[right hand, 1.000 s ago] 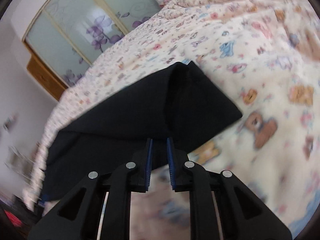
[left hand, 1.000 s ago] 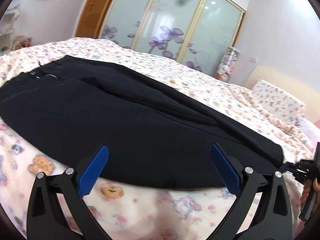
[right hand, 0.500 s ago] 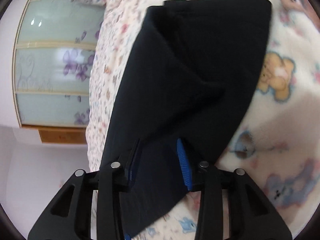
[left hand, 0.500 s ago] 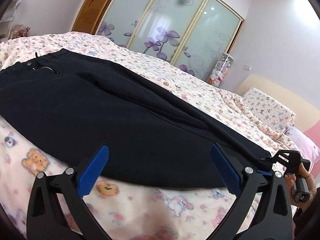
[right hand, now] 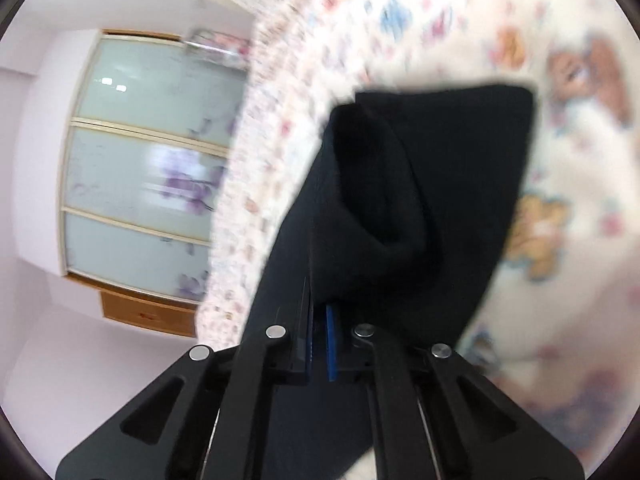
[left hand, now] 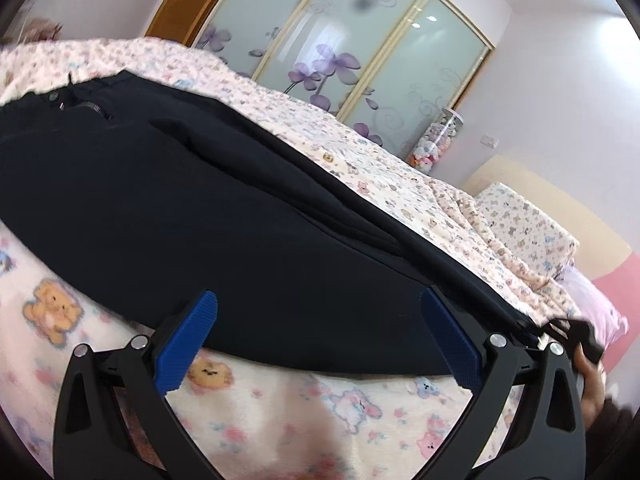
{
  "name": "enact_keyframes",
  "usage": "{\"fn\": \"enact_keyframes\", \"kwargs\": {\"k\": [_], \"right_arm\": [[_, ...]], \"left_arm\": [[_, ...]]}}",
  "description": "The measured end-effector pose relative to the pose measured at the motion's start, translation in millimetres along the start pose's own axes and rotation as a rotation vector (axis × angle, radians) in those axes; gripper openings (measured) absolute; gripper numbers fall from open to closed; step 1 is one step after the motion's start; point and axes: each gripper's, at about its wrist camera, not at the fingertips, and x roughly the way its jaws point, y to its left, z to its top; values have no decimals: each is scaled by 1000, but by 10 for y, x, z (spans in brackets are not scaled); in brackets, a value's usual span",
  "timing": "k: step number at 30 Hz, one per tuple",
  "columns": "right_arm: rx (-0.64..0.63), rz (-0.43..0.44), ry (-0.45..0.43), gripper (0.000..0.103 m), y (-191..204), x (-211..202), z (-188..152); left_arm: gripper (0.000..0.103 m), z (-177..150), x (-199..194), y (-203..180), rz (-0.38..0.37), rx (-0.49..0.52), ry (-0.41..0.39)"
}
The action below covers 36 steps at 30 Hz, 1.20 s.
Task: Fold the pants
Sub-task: 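Lift the hems with the right tool while the left tool grasps the waistband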
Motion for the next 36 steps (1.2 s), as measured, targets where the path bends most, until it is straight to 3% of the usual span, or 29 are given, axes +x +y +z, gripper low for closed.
{"fn": "enact_keyframes", "kwargs": {"k": [5, 8, 13, 17, 18, 20, 26, 30, 31, 33, 34, 36], "right_arm": [[31, -16, 2, 4, -335, -27, 5], [-98, -29, -41, 4, -241, -33, -51], [-179, -18, -71, 4, -259, 71, -106], [-212, -10, -82, 5, -311, 70, -133], [-218, -4, -83, 5, -335, 78, -121], [-227, 8, -85, 5, -333, 105, -142], [-243, 59, -83, 5, -345, 122, -127], [-244, 83, -82, 5, -343, 130, -140], [-244, 87, -81, 5, -347, 130, -138], [-246, 91, -80, 5, -352, 129, -136], [-246, 93, -80, 5, -357, 128, -129], [-248, 92, -78, 5, -350, 139, -112]], "left_arm": [[101, 173, -114, 118, -46, -106, -6], [101, 528, -110, 98, -56, -69, -1], [101, 1449, 266, 159, 15, -59, 28], [98, 2026, 1133, 253, 126, -111, 201], [95, 2087, 1287, 304, 155, -124, 230], [79, 2218, 1681, 489, 232, -199, 293], [79, 2286, 2184, 998, 397, -356, 286], [77, 2336, 2317, 1104, 415, -380, 240], [71, 2343, 2356, 1089, 413, -371, 249], [41, 2383, 2452, 1062, 368, -338, 271], [8, 2385, 2478, 1040, 341, -324, 286], [4, 2359, 2409, 987, 338, -302, 267]]}}
